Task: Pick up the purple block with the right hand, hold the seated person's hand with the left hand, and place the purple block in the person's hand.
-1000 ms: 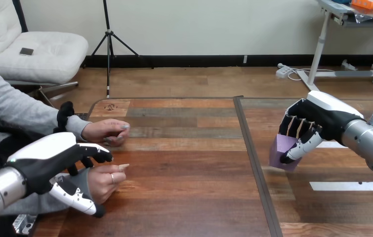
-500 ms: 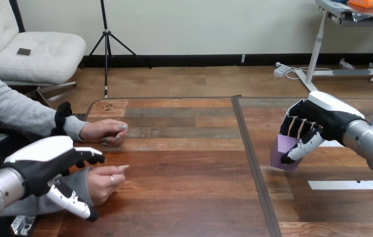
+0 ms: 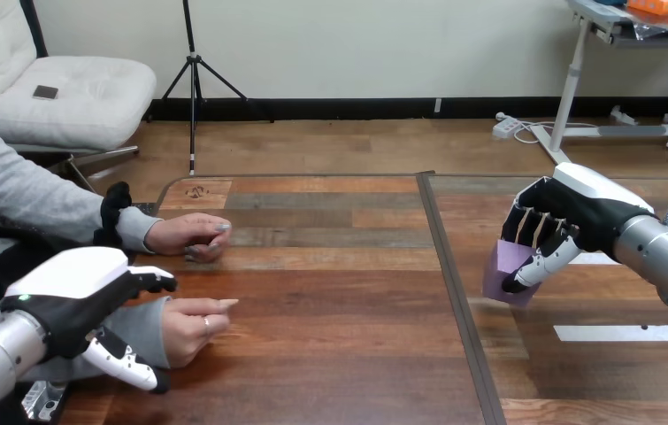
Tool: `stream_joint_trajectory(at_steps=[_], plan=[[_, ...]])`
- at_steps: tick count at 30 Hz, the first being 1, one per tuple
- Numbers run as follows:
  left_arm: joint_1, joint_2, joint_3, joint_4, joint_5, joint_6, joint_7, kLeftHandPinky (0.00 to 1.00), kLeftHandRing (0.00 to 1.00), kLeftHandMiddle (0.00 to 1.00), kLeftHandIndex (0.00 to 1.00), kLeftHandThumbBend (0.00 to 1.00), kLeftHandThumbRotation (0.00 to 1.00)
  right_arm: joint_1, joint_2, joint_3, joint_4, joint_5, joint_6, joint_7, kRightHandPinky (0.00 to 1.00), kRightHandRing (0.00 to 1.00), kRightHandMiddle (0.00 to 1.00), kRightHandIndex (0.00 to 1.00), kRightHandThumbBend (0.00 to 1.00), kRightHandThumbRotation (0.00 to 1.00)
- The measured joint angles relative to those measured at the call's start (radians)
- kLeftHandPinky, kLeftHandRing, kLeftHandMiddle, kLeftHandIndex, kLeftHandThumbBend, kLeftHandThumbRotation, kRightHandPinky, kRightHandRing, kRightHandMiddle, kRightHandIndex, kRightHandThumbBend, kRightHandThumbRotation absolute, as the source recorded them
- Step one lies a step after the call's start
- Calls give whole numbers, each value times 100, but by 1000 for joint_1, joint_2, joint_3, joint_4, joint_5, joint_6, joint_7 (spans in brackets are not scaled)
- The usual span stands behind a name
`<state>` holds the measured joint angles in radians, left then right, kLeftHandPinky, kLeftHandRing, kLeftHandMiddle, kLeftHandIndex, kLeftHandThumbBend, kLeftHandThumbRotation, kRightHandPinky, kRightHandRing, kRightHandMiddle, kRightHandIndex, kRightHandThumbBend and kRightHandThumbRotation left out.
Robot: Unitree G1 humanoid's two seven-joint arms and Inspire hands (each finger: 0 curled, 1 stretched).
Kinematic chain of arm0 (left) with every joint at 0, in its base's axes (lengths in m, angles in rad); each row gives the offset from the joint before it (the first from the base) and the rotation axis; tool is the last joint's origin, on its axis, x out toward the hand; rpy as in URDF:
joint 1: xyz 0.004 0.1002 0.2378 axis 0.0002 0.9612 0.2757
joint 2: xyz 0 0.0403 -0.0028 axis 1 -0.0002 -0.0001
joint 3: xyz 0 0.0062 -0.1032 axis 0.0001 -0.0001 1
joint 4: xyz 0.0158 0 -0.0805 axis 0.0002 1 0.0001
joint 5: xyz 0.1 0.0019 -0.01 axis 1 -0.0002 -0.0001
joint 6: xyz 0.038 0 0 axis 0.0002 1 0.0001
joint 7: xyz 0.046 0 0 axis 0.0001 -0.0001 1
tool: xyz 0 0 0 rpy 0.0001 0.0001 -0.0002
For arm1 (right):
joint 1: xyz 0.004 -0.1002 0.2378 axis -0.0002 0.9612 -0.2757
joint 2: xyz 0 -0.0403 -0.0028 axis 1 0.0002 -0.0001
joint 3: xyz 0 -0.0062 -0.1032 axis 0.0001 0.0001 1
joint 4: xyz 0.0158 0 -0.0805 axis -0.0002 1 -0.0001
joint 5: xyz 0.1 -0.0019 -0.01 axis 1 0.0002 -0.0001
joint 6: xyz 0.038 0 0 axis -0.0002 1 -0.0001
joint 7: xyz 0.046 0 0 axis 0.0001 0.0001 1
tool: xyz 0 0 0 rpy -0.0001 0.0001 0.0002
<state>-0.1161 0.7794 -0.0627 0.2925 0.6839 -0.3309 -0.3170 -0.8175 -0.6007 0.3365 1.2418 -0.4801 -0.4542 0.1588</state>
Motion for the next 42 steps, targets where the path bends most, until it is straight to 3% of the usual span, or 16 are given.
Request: stream_joint_trajectory(at_steps=[8,15,30,42], plan=[[-3,1,-16,65,38,-33,103,77,82,85,84,100,37,2,0,0,0,4,0,0,40,44,47,47,74,0],[-5,2,-40,120,51,-46,145,81,84,86,85,100,36,6,0,0,0,5,0,0,41,44,48,47,74,0],[-20,6,-76,153,84,-47,204,78,82,84,83,100,32,19,-1,0,0,8,-1,1,41,44,48,47,75,0],[-56,7,-104,161,80,-38,192,70,78,81,80,100,21,19,-1,0,0,9,-1,4,41,45,48,47,75,0]])
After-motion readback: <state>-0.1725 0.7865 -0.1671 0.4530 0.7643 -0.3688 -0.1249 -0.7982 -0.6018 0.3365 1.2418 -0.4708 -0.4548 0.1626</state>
